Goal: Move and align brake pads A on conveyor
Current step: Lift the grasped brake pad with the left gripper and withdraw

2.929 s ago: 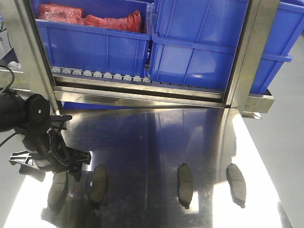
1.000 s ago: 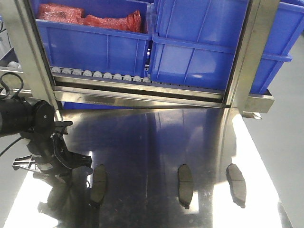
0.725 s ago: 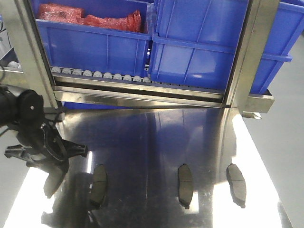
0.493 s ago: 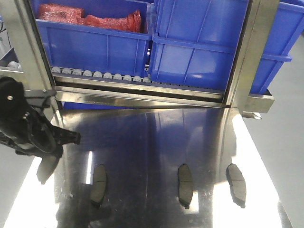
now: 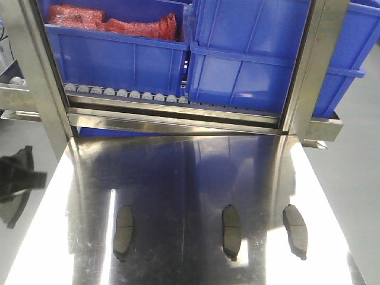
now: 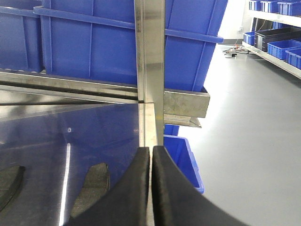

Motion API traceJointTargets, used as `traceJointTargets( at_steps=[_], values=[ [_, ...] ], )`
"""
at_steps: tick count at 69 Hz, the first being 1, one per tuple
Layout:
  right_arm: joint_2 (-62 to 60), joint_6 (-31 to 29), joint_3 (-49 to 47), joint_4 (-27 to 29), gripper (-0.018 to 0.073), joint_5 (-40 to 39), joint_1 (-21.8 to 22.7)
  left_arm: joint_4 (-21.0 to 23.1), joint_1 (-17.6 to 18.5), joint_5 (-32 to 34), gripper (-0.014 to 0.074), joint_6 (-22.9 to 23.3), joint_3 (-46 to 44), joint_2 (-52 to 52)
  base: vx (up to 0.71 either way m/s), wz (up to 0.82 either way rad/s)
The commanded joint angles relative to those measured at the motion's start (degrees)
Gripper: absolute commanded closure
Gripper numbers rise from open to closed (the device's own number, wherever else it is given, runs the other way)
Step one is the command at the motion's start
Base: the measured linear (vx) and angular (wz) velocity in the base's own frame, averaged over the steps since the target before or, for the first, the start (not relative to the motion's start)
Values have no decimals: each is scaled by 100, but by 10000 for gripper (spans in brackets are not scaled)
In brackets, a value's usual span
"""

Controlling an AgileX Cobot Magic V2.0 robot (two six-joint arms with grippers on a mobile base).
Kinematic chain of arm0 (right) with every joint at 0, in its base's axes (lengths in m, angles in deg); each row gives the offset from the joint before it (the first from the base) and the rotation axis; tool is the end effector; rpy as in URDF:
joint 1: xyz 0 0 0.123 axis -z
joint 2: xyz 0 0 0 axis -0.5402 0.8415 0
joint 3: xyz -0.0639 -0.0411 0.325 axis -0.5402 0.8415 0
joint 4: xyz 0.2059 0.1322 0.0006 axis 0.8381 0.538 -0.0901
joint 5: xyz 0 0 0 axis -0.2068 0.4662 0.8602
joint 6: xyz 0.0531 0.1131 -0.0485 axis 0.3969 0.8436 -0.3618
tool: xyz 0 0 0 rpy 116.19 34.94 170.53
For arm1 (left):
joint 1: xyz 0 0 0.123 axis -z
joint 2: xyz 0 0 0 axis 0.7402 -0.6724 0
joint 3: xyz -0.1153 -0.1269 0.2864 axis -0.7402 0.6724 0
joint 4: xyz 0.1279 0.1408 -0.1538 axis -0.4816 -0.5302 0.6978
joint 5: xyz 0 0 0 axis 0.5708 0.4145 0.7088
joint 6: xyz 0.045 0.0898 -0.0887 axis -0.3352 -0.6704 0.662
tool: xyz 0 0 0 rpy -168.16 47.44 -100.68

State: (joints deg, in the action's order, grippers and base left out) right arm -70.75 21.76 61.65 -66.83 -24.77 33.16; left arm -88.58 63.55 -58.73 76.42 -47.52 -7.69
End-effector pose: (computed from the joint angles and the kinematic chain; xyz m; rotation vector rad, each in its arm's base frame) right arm 0.0428 -0.0033 0.1831 0.0168 1.6795 -0.0304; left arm 0.1924 -0.0423 0.3295 0.0571 2.4604 -0.0996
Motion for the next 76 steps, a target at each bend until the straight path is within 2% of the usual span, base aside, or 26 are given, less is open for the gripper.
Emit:
traceJointTargets(
  at_steps=[1, 14, 24, 41, 76],
  values=[
    [-73, -51, 57, -33, 566, -426, 5, -48, 2, 647, 603, -19, 264, 649, 0, 0],
    [-73, -51, 57, -33, 566, -426, 5, -34, 2, 841, 603, -147, 1044, 1785, 0, 0],
    [-73, -51, 57, -33, 566, -426, 5, 109, 2, 1177, 603, -521, 1566, 2626, 0, 0],
    [-73, -51, 57, -33, 566, -426, 5, 104, 2, 1262, 603, -586, 2163, 3652, 0, 0],
    [-73, -51, 57, -33, 566, -426, 5, 43, 2, 1458, 603, -625, 2248, 3789, 0, 0]
  ],
)
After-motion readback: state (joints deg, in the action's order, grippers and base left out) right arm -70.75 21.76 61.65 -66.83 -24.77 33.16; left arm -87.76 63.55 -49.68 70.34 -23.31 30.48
